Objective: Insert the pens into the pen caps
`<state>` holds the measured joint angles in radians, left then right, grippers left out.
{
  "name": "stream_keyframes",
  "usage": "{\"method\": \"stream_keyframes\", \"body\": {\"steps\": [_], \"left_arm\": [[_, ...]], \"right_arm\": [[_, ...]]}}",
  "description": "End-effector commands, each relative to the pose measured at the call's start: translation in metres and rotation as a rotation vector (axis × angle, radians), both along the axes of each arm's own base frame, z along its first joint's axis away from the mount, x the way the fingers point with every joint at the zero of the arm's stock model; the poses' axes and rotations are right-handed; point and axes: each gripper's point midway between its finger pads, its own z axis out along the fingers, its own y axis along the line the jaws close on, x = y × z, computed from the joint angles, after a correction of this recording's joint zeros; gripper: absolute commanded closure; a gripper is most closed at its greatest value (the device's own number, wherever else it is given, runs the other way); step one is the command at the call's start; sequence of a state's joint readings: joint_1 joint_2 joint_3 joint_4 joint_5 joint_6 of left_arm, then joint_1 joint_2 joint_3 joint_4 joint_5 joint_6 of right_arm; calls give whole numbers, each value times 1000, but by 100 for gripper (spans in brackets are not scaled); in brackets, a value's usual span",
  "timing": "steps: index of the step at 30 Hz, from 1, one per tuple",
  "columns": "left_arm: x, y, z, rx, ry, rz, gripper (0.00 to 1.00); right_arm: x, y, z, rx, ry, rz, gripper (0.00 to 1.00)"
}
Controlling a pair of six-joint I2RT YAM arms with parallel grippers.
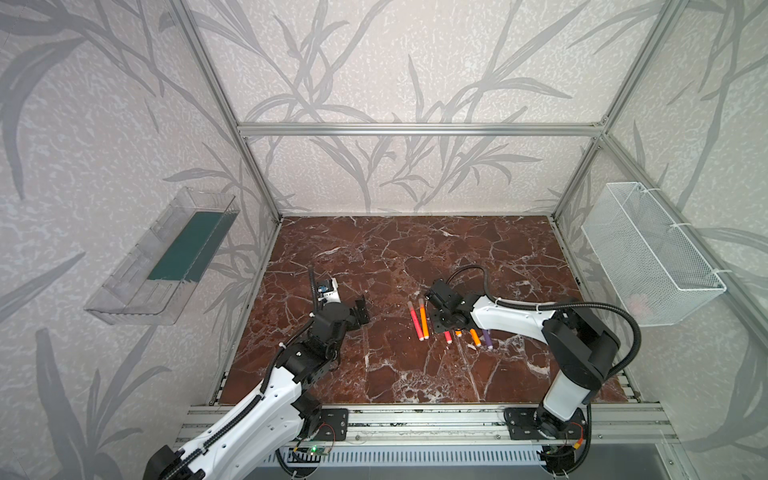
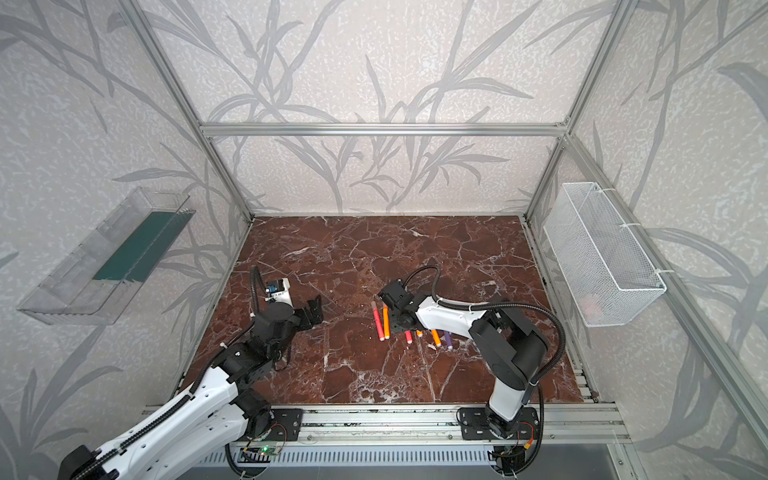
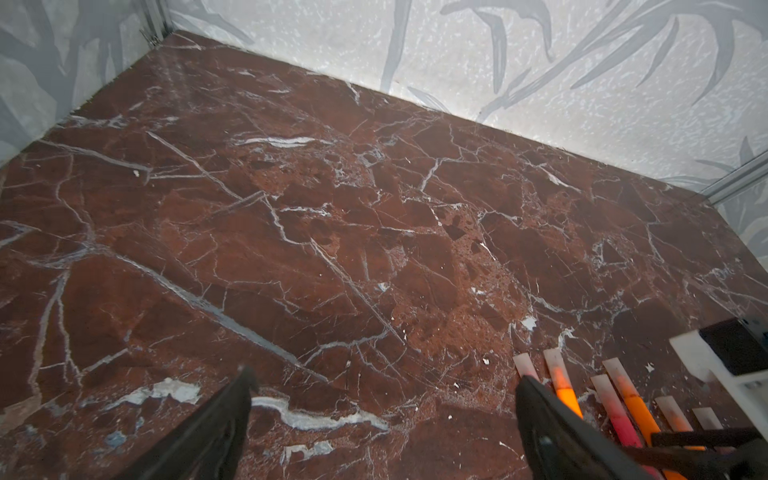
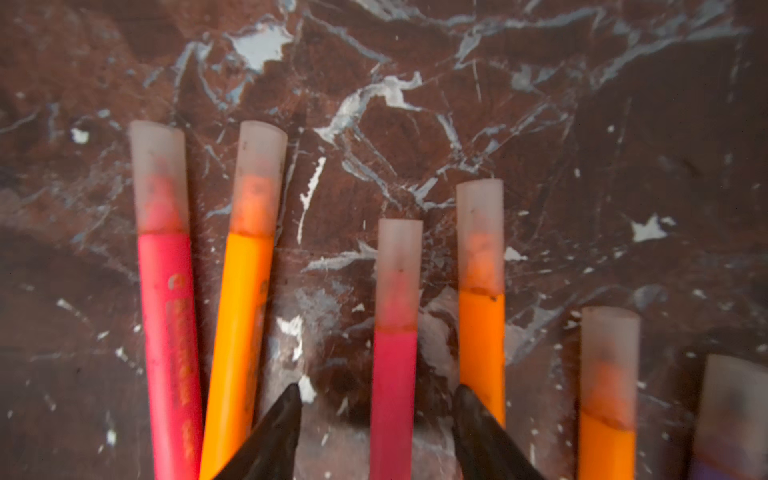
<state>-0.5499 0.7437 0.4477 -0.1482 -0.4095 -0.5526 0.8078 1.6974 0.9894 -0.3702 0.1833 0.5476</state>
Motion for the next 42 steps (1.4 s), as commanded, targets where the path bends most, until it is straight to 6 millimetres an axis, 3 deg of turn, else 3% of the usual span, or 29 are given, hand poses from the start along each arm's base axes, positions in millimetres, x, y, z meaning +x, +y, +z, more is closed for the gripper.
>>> {"method": "stream_keyframes", "body": {"steps": [1, 3, 6, 8, 10, 12, 13, 15, 18, 21, 26, 28, 31, 42], "left_arm": [[-6, 48, 21, 104, -22, 247, 1], [-10, 72, 35, 150, -76, 389, 1], [3, 78, 51, 296, -253, 406, 1], [-1, 100, 49, 338, -296, 555, 1], [1, 117, 44, 362, -278, 652, 1], [11, 125, 42, 396, -240, 649, 1], [18, 126, 37, 403, -227, 618, 1], [27, 131, 24, 360, -270, 570, 1], [27, 156, 5, 308, -288, 645, 1], [44, 165, -17, 360, -184, 634, 1], [85, 140, -41, 405, -213, 391, 1], [94, 130, -47, 378, -211, 307, 1], [105, 134, -63, 369, -138, 286, 1], [111, 136, -63, 376, -118, 294, 1]], "right_arm": [[2, -2, 49, 62, -88, 3, 36], [1, -6, 85, 108, -148, -1, 33], [11, -28, 157, 182, -373, -77, 21], [20, -51, 209, 257, -546, -151, 11], [28, -70, 247, 293, -730, -190, 8], [34, -89, 277, 241, -991, -205, 3], [36, -113, 286, 183, -1115, -301, 1], [44, -151, 279, 60, -1177, -391, 1], [71, -192, 219, -46, -981, -362, 1], [81, -233, 160, -147, -879, -423, 1], [92, -249, 88, -253, -816, -383, 1], [102, -245, 73, -208, -839, -372, 1], [113, -222, 57, -124, -862, -212, 1], [113, -228, 54, -112, -796, -235, 1]]}}
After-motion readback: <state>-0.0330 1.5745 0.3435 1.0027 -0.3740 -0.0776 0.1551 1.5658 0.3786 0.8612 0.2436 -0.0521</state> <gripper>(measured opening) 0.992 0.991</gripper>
